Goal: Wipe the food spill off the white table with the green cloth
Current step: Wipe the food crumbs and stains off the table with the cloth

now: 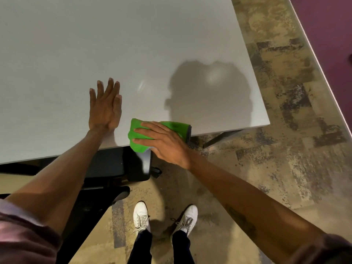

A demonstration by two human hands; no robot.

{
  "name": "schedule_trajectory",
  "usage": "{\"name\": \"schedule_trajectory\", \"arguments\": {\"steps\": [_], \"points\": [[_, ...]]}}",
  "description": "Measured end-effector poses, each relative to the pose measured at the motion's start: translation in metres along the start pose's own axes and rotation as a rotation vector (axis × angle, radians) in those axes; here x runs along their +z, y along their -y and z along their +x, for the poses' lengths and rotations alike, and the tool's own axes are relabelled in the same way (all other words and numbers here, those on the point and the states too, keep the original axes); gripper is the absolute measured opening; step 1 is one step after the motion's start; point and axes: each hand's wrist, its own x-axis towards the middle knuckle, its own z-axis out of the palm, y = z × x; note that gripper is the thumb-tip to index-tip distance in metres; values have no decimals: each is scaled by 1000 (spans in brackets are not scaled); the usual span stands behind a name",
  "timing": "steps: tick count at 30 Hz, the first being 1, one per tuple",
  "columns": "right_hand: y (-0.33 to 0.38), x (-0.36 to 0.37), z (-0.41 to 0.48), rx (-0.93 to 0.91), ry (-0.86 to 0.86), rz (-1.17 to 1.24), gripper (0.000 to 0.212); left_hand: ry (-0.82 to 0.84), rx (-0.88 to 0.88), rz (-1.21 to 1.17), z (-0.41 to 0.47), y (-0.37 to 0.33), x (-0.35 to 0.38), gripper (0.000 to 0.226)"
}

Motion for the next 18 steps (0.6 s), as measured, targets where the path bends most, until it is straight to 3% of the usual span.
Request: {"name": "schedule_trajectory", "arguments": {"steps": [12,18], "points": [[-53,-51,-67,56,41,146,50,-22,-34,-92,-31,-27,8,57],[-89,-81,-119,198,82,40,55,0,-41,-116,-43,-45,12,58]]}}
